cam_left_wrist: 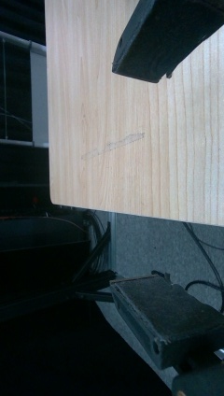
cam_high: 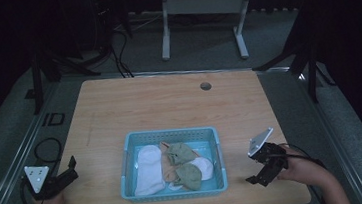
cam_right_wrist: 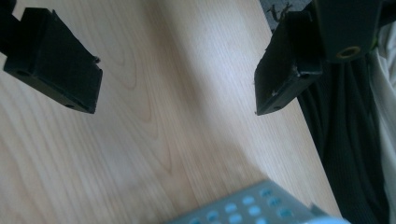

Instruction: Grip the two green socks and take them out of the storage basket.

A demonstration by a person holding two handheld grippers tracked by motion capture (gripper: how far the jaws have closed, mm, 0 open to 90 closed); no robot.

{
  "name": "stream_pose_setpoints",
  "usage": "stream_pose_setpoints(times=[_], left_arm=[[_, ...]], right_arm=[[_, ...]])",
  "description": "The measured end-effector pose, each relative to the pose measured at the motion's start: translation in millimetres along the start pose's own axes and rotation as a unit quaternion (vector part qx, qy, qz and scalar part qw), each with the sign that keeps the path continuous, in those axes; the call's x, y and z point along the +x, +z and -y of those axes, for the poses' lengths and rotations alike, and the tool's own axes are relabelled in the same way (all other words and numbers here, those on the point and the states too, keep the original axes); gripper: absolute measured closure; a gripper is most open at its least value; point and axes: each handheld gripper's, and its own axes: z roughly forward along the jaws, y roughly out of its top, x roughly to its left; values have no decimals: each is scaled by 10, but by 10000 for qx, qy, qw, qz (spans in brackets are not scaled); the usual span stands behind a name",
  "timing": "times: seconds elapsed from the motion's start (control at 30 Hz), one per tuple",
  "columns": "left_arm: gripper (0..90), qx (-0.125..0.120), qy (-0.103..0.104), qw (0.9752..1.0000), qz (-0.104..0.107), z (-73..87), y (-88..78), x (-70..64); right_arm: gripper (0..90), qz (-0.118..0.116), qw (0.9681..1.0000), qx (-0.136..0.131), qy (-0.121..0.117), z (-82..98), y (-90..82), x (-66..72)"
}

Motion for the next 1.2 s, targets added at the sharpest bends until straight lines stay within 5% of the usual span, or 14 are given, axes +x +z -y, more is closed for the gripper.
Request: stream_pose_setpoints(times=[0.63, 1.2], left_arm=[[3, 4, -26, 10000, 27, 0, 6, 7], [3, 9, -27, 10000, 59, -1, 9, 8]], right_arm=[[185, -195, 9993, -218, -252, -541, -119, 113], [186, -272, 9969, 56, -736, -971, 24, 253]])
